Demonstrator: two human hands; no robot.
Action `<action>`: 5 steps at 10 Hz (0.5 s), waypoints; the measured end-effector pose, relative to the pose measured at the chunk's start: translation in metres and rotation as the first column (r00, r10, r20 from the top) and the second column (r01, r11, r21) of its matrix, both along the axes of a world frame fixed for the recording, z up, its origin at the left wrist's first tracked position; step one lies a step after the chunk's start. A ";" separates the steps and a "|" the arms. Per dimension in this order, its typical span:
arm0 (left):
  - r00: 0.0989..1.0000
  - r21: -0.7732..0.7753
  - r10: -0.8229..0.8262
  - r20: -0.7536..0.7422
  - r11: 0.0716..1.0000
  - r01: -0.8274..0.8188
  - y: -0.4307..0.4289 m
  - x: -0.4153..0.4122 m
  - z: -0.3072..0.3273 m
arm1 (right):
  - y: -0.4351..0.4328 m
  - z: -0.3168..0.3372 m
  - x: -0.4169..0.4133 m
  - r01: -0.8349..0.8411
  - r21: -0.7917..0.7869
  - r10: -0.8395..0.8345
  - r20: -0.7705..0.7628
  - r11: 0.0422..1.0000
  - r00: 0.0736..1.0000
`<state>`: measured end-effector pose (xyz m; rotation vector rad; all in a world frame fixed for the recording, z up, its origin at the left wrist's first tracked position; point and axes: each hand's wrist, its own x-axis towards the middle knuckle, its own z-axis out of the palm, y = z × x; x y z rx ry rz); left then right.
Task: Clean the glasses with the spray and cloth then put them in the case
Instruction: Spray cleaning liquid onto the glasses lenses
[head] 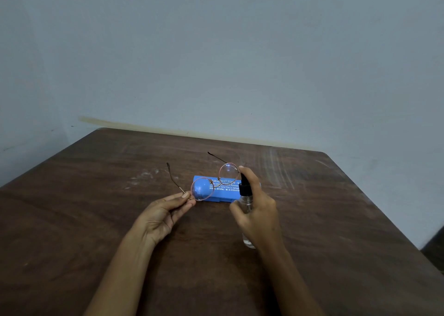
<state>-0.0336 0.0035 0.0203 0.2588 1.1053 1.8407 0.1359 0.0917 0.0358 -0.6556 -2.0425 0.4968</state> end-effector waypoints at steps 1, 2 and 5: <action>1.000 -0.003 0.000 0.000 1.000 0.000 0.000 0.000 0.000 | 0.000 0.000 0.000 0.009 -0.010 -0.009 -0.009 1.000 1.000; 1.000 -0.007 0.000 -0.005 1.000 0.000 0.000 0.000 0.000 | 0.001 -0.001 0.000 0.014 -0.024 -0.015 -0.021 1.000 1.000; 1.000 -0.009 0.000 -0.005 1.000 0.000 -0.001 0.001 0.000 | 0.000 -0.001 0.001 0.001 -0.057 -0.002 -0.015 0.998 1.000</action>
